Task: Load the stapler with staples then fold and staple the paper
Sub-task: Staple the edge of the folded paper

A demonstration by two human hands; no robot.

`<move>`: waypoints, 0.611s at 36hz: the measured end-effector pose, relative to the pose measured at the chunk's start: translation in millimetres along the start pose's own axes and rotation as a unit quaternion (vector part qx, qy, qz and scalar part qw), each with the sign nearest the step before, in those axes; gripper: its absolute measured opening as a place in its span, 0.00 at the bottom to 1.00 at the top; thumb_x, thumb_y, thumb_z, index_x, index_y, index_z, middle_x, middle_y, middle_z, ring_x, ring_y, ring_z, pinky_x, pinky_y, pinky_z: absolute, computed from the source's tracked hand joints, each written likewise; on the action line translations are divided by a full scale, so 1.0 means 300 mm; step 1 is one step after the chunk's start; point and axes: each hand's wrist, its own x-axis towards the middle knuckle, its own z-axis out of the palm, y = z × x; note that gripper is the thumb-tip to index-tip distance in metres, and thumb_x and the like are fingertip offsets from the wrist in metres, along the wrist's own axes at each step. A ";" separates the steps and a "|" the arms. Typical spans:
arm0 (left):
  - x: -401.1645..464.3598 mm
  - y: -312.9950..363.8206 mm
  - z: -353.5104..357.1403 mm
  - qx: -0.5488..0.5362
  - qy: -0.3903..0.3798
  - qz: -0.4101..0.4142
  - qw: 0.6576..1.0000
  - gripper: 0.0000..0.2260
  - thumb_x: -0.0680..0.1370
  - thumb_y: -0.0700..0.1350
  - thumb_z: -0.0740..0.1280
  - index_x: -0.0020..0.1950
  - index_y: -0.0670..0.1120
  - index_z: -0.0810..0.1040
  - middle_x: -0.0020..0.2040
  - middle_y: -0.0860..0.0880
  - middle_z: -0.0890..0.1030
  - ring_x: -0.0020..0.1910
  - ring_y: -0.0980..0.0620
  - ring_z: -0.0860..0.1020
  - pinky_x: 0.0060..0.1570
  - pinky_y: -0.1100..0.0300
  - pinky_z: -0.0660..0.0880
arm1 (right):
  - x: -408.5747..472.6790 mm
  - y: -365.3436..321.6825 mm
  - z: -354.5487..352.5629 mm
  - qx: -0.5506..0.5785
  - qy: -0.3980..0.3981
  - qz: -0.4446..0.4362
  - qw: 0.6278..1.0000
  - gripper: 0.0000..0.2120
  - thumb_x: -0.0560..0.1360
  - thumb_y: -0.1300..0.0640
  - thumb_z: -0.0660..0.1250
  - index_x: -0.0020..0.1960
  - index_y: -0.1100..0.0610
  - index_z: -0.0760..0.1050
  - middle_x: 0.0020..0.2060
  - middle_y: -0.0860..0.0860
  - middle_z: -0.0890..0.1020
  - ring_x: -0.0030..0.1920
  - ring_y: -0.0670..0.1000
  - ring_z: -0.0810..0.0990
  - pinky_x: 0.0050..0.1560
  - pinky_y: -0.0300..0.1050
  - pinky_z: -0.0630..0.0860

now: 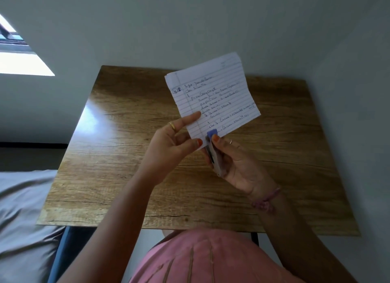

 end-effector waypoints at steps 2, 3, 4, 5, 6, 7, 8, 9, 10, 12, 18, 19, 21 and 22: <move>-0.002 0.001 0.003 0.000 -0.005 -0.001 1.000 0.24 0.74 0.30 0.68 0.67 0.50 0.73 0.55 0.48 0.84 0.58 0.49 0.81 0.52 0.59 0.79 | -0.002 0.004 0.003 0.003 -0.008 0.004 1.000 0.14 0.67 0.57 0.74 0.52 0.55 0.83 0.50 0.52 0.84 0.46 0.47 0.83 0.46 0.41 0.79; -0.003 0.003 0.001 0.001 -0.006 -0.002 1.000 0.24 0.74 0.31 0.68 0.67 0.50 0.74 0.56 0.48 0.84 0.57 0.49 0.81 0.52 0.59 0.79 | -0.003 0.005 0.004 0.004 -0.008 0.004 1.000 0.13 0.67 0.57 0.74 0.52 0.55 0.83 0.50 0.52 0.84 0.47 0.48 0.83 0.47 0.41 0.79; -0.004 0.005 -0.002 0.002 -0.008 -0.003 1.000 0.24 0.74 0.31 0.68 0.66 0.51 0.74 0.56 0.48 0.84 0.57 0.49 0.81 0.51 0.60 0.79 | -0.005 0.004 0.004 0.004 -0.006 0.004 1.000 0.13 0.67 0.57 0.74 0.52 0.55 0.83 0.51 0.53 0.84 0.47 0.48 0.83 0.48 0.42 0.79; -0.006 0.007 -0.005 0.002 -0.012 -0.004 1.000 0.24 0.74 0.31 0.68 0.66 0.51 0.74 0.56 0.48 0.84 0.58 0.49 0.81 0.51 0.60 0.79 | -0.008 0.003 0.002 0.005 -0.003 0.006 1.000 0.13 0.67 0.57 0.74 0.52 0.56 0.83 0.50 0.53 0.84 0.47 0.48 0.83 0.48 0.42 0.79; -0.007 0.010 -0.009 0.004 -0.018 -0.006 1.000 0.24 0.74 0.31 0.68 0.67 0.50 0.74 0.57 0.48 0.84 0.58 0.49 0.81 0.52 0.60 0.79 | -0.011 0.000 0.002 0.003 -0.001 0.007 1.000 0.13 0.67 0.57 0.74 0.51 0.56 0.84 0.50 0.53 0.84 0.47 0.48 0.83 0.48 0.42 0.79; -0.009 0.011 -0.011 0.007 -0.024 -0.007 1.000 0.24 0.74 0.31 0.68 0.67 0.50 0.74 0.57 0.48 0.83 0.59 0.49 0.81 0.53 0.59 0.78 | -0.014 -0.002 0.002 0.000 0.000 0.009 1.000 0.12 0.66 0.57 0.74 0.49 0.56 0.84 0.49 0.53 0.84 0.46 0.48 0.83 0.48 0.42 0.79; -0.011 0.013 -0.013 0.013 -0.030 -0.009 0.999 0.25 0.74 0.31 0.68 0.67 0.50 0.74 0.57 0.49 0.83 0.59 0.49 0.80 0.54 0.59 0.78 | -0.016 -0.003 0.003 -0.005 0.001 0.010 1.000 0.11 0.67 0.57 0.73 0.48 0.56 0.84 0.49 0.53 0.84 0.46 0.49 0.83 0.47 0.43 0.79; -0.013 0.015 -0.013 0.017 -0.034 -0.010 0.999 0.25 0.74 0.32 0.69 0.68 0.50 0.74 0.58 0.49 0.83 0.59 0.49 0.80 0.54 0.58 0.78 | -0.019 -0.003 0.004 -0.008 0.001 0.011 1.000 0.10 0.67 0.58 0.73 0.47 0.56 0.84 0.48 0.53 0.84 0.45 0.49 0.83 0.46 0.43 0.79; -0.014 0.016 -0.013 0.020 -0.036 -0.010 0.999 0.25 0.74 0.32 0.69 0.68 0.50 0.73 0.58 0.49 0.83 0.60 0.49 0.80 0.55 0.58 0.78 | -0.021 -0.002 0.006 -0.009 0.001 0.011 1.000 0.09 0.67 0.58 0.73 0.47 0.57 0.84 0.47 0.53 0.84 0.44 0.49 0.83 0.46 0.43 0.80; -0.017 0.019 -0.009 0.020 -0.039 -0.010 0.999 0.25 0.73 0.35 0.71 0.68 0.50 0.73 0.58 0.48 0.83 0.60 0.49 0.80 0.56 0.57 0.78 | -0.023 0.001 0.007 -0.004 -0.002 0.012 1.000 0.09 0.68 0.59 0.72 0.48 0.57 0.84 0.45 0.52 0.84 0.44 0.48 0.83 0.45 0.44 0.80; -0.031 0.019 0.005 0.022 -0.041 -0.004 0.999 0.26 0.72 0.37 0.72 0.68 0.51 0.73 0.60 0.47 0.82 0.62 0.49 0.79 0.58 0.55 0.77 | -0.028 0.006 0.009 -0.004 -0.004 0.026 1.000 0.10 0.68 0.60 0.72 0.49 0.57 0.83 0.44 0.51 0.84 0.43 0.47 0.83 0.44 0.44 0.80; -0.034 0.019 0.006 0.027 -0.043 -0.003 0.999 0.26 0.72 0.36 0.71 0.68 0.51 0.73 0.60 0.48 0.82 0.62 0.50 0.79 0.58 0.55 0.77 | -0.030 0.007 0.008 -0.003 0.000 0.026 1.000 0.09 0.68 0.60 0.72 0.48 0.56 0.83 0.43 0.51 0.85 0.43 0.47 0.83 0.43 0.43 0.80; -0.038 0.018 0.009 0.037 -0.042 0.001 0.998 0.26 0.73 0.34 0.70 0.68 0.52 0.74 0.61 0.48 0.82 0.62 0.50 0.79 0.58 0.54 0.77 | -0.034 0.011 0.008 0.000 0.007 0.025 1.000 0.08 0.67 0.60 0.72 0.46 0.56 0.84 0.43 0.50 0.85 0.43 0.46 0.83 0.42 0.42 0.80; -0.041 0.019 0.012 0.042 -0.039 0.005 0.998 0.25 0.73 0.34 0.70 0.68 0.52 0.74 0.61 0.48 0.81 0.62 0.51 0.78 0.58 0.54 0.77 | -0.037 0.013 0.009 0.002 0.009 0.023 1.000 0.08 0.67 0.60 0.72 0.46 0.55 0.85 0.43 0.50 0.85 0.43 0.46 0.83 0.42 0.42 0.80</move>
